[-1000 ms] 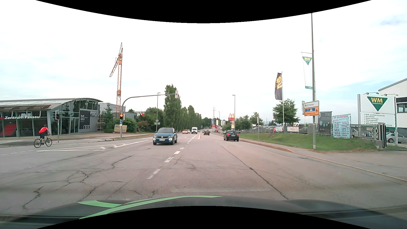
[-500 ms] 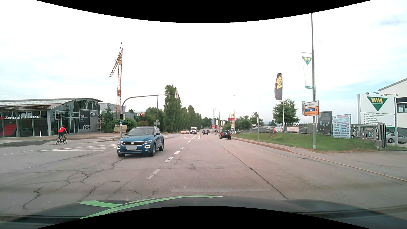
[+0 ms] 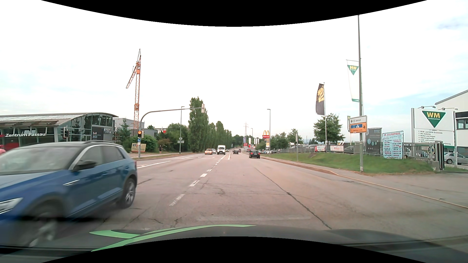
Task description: Follow the waypoints while adhering to traffic rules and regulations
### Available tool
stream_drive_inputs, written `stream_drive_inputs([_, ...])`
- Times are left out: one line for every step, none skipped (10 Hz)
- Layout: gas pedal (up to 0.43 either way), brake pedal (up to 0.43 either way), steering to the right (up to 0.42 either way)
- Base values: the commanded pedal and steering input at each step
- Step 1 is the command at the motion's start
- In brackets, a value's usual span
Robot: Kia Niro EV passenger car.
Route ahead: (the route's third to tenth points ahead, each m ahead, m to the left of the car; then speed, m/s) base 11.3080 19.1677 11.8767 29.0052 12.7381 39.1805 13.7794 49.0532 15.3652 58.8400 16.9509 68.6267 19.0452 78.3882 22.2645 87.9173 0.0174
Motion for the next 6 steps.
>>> stream_drive_inputs([0.0, 0.22, -0.009])
stream_drive_inputs([0.0, 0.226, -0.009])
stream_drive_inputs([0.0, 0.22, -0.009])
stream_drive_inputs([0.0, 0.226, -0.009])
stream_drive_inputs([0.0, 0.22, -0.009])
stream_drive_inputs([0.0, 0.226, -0.009])
